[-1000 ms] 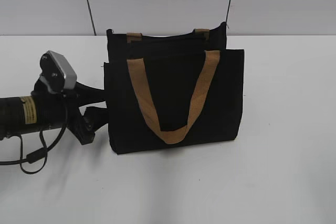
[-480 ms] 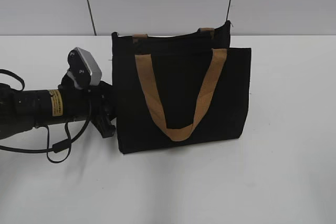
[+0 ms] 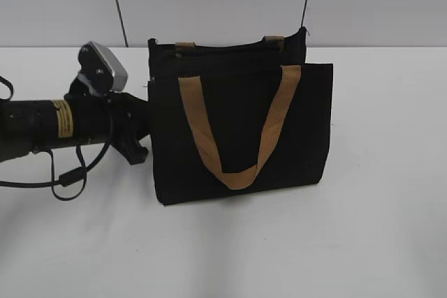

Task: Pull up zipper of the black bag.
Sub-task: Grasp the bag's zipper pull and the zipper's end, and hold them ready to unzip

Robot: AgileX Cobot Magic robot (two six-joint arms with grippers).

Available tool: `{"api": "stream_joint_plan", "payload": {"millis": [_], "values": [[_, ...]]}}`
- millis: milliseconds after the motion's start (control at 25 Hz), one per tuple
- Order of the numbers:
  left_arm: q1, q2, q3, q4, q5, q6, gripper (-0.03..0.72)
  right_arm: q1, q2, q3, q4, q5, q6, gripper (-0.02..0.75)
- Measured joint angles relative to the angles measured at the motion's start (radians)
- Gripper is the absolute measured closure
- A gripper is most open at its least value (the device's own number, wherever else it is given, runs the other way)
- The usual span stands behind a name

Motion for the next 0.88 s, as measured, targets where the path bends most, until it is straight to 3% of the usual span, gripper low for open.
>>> {"api": "stream_joint_plan", "payload": {"millis": [200,360,560,880], "values": [[0.000,-0.229,0.021,0.016,0.109,-0.201,0.611,0.000,0.000,0.000,0.000,0.000,0.000,0.230],[-0.001,-0.406,0.022,0.046,0.211,-0.295,0.611,0.000,0.000,0.000,0.001,0.000,0.000,0.230],[-0.002,-0.564,0.022,0.156,0.231,-0.456,0.611,0.000,0.000,0.000,0.002,0.000,0.000,0.230],[-0.007,-0.597,0.022,0.257,0.241,-0.507,0.611,0.000,0.000,0.000,0.002,0.000,0.000,0.230]]}}
